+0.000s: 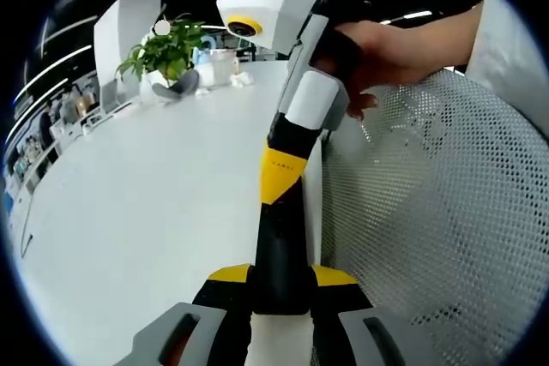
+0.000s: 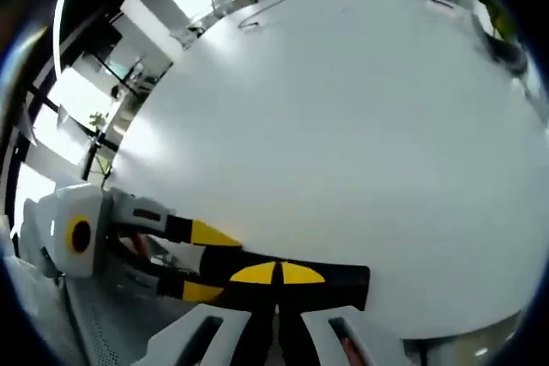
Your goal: Press the specified remote control buttons in sequence, fully releasing each button before pressing the next.
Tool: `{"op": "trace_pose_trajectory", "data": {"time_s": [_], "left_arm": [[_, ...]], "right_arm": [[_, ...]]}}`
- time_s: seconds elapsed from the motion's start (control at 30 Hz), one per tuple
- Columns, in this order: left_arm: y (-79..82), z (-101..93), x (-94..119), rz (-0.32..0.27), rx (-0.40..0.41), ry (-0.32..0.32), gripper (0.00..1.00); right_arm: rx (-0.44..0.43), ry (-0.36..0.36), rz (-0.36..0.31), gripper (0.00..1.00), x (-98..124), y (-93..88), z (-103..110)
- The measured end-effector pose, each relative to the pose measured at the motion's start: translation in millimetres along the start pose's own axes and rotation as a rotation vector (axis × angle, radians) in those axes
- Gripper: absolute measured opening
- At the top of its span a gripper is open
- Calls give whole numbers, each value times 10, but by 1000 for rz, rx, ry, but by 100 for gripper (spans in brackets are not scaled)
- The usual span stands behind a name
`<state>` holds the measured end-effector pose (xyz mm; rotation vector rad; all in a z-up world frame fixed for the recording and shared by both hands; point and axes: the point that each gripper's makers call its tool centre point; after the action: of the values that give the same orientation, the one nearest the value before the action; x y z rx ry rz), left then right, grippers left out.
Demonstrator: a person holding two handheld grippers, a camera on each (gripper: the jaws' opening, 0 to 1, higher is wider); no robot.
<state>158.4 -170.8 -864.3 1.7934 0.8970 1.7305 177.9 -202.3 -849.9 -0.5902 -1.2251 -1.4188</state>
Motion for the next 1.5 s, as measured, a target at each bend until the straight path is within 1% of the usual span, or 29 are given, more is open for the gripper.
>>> {"op": "trace_pose_trajectory", "data": {"time_s": [0.07, 0.13, 0.2, 0.3, 0.5, 0.77, 1.03, 1.13, 1.2, 1.4, 1.5], "left_arm": [[0, 0, 0, 0, 0, 0, 25], [0, 0, -1, 0, 0, 0, 25], [1, 1, 0, 0, 0, 0, 25], [1, 3, -1, 0, -1, 0, 25], [3, 0, 0, 1, -1, 0, 25], [4, -4, 0, 2, -1, -2, 25], [2, -5, -1, 3, -2, -2, 25], [1, -5, 0, 2, -2, -2, 25], [3, -6, 2, 1, -2, -2, 25], [1, -5, 3, 2, -2, -1, 25], [-1, -4, 2, 2, -2, -1, 25]], "right_arm": [[-9, 12, 20, 0, 6, -27, 23], [-6, 10, 26, 0, 2, -40, 25], [-1, 5, 28, 0, -5, -44, 21], [14, -15, 61, 0, -29, -99, 4], [59, -39, 57, 0, -32, -107, 8], [82, -44, 52, 0, -33, -116, -1], [50, -27, 54, 0, -32, -113, -7], [-35, 2, 65, 0, -27, -108, -12], [-67, 16, 71, 0, -18, -105, -15], [-76, 5, 77, 0, -6, -115, -23], [-87, -2, 61, 0, 30, -89, -35]]}}
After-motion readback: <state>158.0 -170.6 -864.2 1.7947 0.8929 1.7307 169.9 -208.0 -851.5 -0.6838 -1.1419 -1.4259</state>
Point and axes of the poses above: the point that each gripper's makers call its tool centre point, and the gripper's own axes: x roughly backward along the fingers, z roughly to its left, y roughly out of its top, and after that the axes turned 6 degrees about -y, right-handed
